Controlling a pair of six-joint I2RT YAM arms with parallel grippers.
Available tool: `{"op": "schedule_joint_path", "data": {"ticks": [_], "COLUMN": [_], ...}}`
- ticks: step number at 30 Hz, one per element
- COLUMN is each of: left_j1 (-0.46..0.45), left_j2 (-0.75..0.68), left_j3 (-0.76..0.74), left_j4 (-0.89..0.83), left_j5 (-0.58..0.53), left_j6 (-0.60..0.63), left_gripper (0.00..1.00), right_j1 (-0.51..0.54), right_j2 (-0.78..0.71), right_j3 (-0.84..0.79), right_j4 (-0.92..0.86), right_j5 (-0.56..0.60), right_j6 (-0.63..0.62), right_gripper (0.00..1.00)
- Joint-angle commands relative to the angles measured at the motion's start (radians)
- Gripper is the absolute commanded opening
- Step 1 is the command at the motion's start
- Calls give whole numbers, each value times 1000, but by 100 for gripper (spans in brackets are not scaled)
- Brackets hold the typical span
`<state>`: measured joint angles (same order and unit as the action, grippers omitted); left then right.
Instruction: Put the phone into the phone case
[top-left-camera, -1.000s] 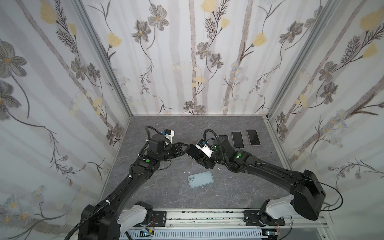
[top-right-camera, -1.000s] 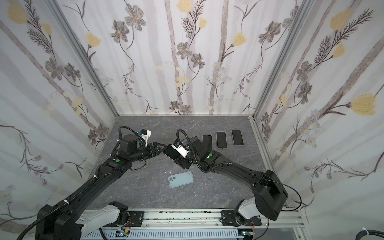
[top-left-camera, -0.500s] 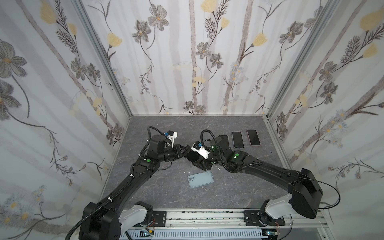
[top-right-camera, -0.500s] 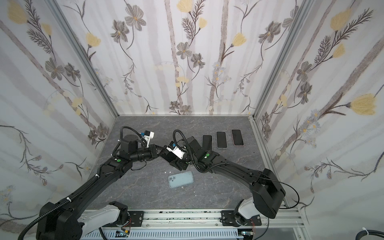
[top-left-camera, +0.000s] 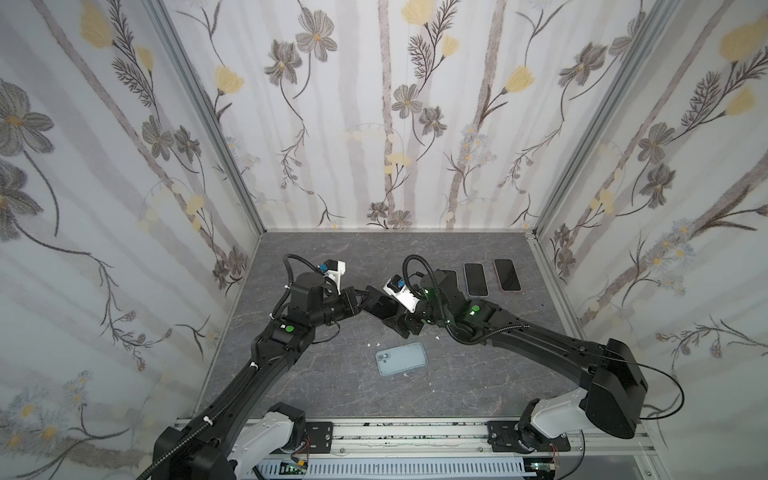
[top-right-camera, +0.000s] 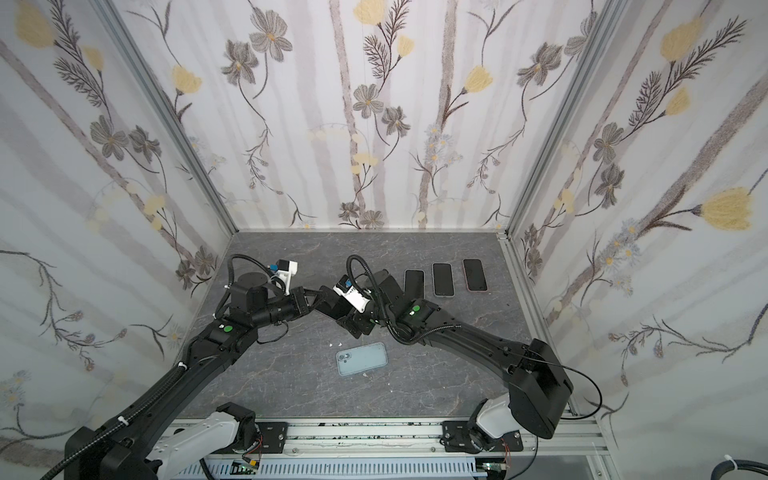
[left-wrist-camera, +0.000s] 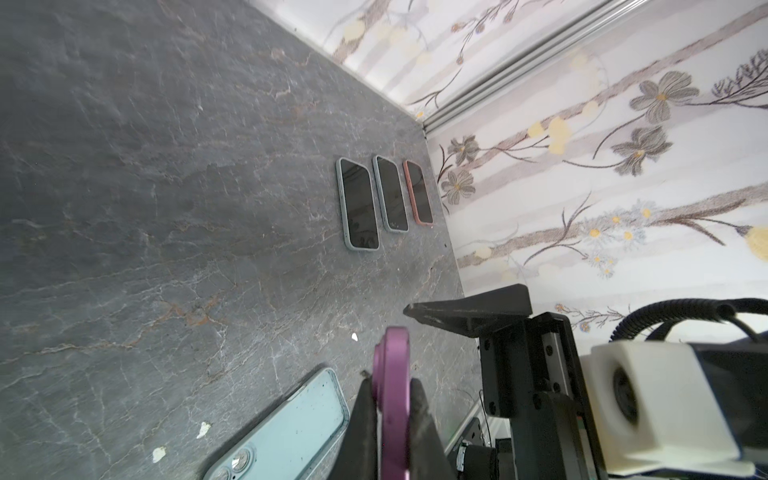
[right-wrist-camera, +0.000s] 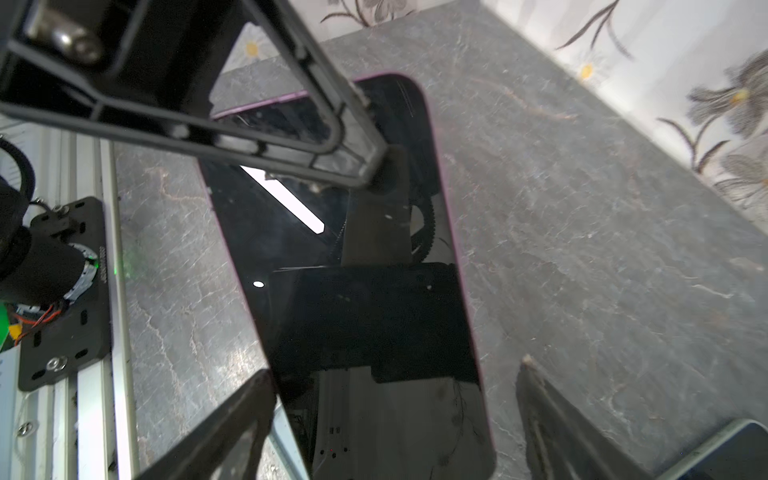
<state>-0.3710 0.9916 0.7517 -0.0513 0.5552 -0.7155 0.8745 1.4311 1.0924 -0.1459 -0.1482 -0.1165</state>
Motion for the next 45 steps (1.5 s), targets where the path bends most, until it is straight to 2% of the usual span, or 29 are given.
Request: {"op": "schedule_joint_path", "data": {"ticks": [1,6,10,14,19,27,33,35,38,44,45], "left_j1": [3,4,4,4,3,3,1,1,-1,0,0], "left_j2": [-60,-161,-232,-287,-317,-309,-315,-323,-334,-353,-355], "left_j3": [-3,-26,-60,-87,-111,-132,-129,-128,-129,-137,-141], "left_j4": [141,280,427,588,777,999,1019,1004,991,973,973], "left_j5": [-74,-150,-186,-190,-154,-60,5,14,20,17,14], "left_j6": [-44,-101,-133,-165,-204,-295,-299,-293,-286,-275,-274], "left_gripper": [0,0,0,0,0,0,0,0,0,0,0], "right_j1": [-5,-27,-46,-103,-119,-120,-109,-100,-84,-62,-62], "right_j2": [-75,-215,-313,-391,-379,-318,-259,-247,-232,-220,-223], "right_j3": [-12,-47,-97,-168,-128,-75,-37,-30,-21,-11,-12], "right_j4": [128,245,363,533,607,687,748,758,784,805,811], "right_j5": [106,144,134,-43,-245,-409,-579,-600,-620,-622,-624], "right_j6": [54,129,266,367,483,593,671,690,713,729,731], "right_gripper": [100,100,100,100,90,72,63,58,40,38,33]}}
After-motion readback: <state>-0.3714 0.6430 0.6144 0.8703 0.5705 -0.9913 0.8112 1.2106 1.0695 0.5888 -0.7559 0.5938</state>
